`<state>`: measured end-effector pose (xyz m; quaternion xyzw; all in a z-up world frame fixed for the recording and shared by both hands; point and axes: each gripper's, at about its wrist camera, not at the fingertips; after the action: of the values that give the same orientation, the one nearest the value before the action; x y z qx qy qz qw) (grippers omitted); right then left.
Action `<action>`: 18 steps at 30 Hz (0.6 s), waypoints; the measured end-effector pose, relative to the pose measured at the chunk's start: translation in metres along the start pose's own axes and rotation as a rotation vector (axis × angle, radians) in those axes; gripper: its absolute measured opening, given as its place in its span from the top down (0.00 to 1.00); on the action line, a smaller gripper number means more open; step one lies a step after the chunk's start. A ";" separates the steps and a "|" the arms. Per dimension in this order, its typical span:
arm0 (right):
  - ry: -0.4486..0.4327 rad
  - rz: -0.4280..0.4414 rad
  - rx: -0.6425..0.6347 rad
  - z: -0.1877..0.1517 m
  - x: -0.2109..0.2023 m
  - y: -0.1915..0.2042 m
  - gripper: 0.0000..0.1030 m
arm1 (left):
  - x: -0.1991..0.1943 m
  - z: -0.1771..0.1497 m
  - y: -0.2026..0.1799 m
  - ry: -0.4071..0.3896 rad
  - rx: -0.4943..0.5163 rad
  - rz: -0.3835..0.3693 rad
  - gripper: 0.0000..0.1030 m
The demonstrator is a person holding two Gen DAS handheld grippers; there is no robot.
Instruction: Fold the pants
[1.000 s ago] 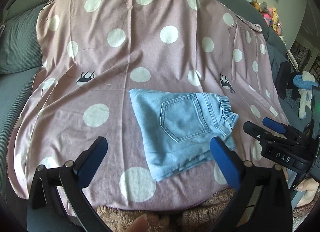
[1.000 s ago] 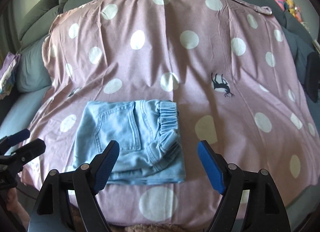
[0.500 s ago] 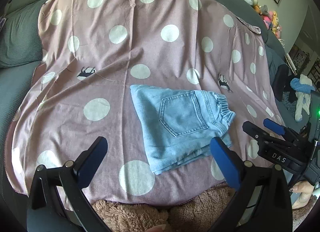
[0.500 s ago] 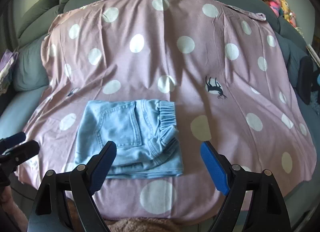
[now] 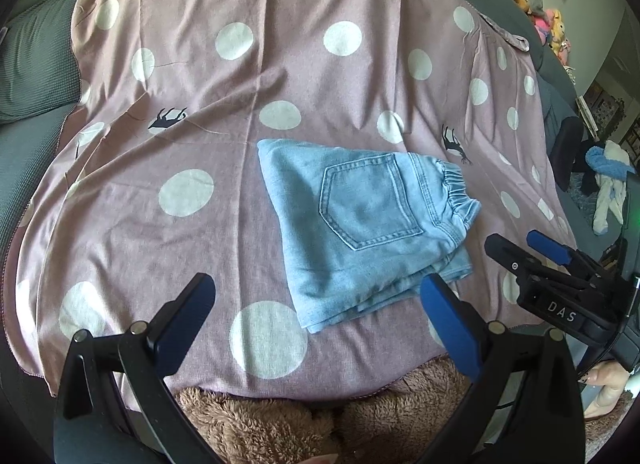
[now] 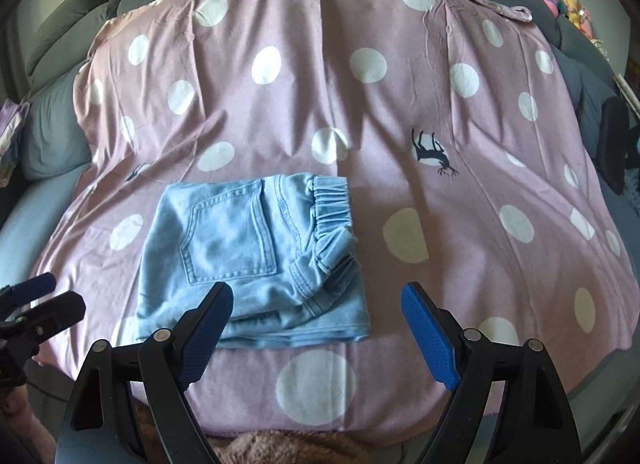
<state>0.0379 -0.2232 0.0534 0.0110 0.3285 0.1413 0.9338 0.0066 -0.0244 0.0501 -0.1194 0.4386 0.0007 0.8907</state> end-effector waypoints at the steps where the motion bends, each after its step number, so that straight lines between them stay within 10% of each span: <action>1: 0.000 -0.001 0.000 0.000 0.000 0.000 0.17 | 0.000 0.000 0.000 0.001 -0.001 -0.002 0.01; 18: -0.001 0.001 0.001 -0.003 -0.002 -0.003 0.17 | -0.002 -0.003 -0.013 0.016 0.028 0.002 0.01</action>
<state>0.0353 -0.2273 0.0526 0.0117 0.3278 0.1417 0.9340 0.0042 -0.0378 0.0523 -0.1062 0.4456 -0.0054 0.8889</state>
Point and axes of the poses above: each gripper's, at about its wrist camera, not at the fingertips, and x roughly the way its jaws point, y to its left, z to its top, and after that the axes turned 1 degree about z, right-handed
